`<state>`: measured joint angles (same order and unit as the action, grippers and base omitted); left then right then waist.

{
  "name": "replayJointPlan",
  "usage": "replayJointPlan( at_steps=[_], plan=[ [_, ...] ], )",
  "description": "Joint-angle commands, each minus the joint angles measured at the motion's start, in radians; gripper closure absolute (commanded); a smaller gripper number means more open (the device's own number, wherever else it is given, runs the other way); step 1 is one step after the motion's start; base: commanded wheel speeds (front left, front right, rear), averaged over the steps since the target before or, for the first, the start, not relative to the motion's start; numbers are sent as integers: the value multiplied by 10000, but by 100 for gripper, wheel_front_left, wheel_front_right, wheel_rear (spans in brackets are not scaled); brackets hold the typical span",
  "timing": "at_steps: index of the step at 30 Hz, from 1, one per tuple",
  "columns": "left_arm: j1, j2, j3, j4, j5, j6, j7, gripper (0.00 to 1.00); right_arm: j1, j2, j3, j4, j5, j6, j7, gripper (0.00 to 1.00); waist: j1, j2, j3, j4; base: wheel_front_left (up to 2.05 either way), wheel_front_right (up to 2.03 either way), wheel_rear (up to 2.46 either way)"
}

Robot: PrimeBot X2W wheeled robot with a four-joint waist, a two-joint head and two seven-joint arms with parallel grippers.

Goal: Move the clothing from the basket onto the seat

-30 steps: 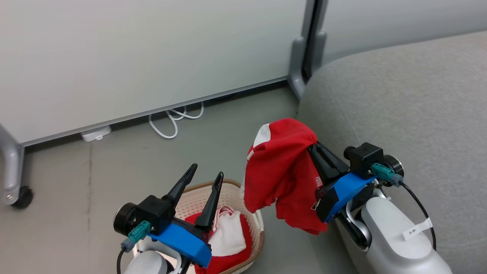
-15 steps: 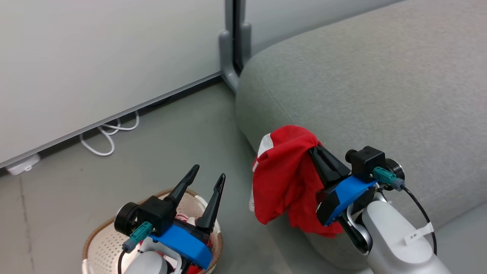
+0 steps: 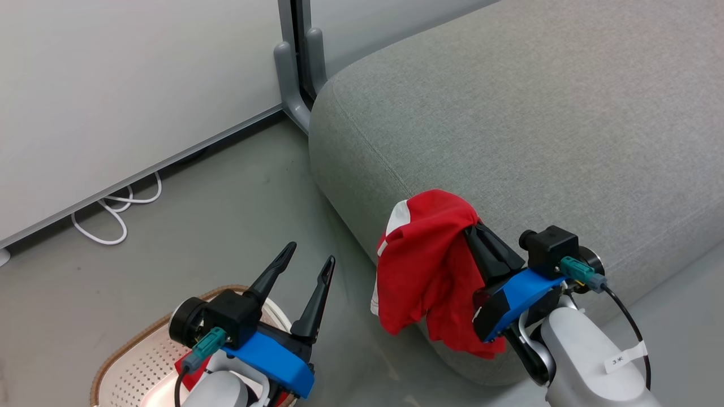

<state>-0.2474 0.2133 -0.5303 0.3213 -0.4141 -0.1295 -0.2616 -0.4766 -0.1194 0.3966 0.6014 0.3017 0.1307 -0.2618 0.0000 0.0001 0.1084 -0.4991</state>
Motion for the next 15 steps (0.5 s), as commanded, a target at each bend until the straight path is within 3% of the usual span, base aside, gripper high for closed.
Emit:
replayJointPlan(
  at_steps=[1, 11, 15],
  plan=[
    [-77, 52, -29, -60, -46, -18, -52, 0, 131, 63, -79, -63, -11, 1, -45, 100, 0, -1, 21, 32, 0, 0, 0],
    [-169, 141, 45, -156, 42, -19, -52, 0, -174, 130, -806, -204, -7, 1, -44, 100, 0, -1, 323, 353, 0, 0, 0],
    [-270, 281, 155, -302, 162, -19, -52, 0, -1109, 125, -1761, -54, 72, 1, 130, 100, 0, -1, 778, 439, 0, 0, 0]
  ],
)
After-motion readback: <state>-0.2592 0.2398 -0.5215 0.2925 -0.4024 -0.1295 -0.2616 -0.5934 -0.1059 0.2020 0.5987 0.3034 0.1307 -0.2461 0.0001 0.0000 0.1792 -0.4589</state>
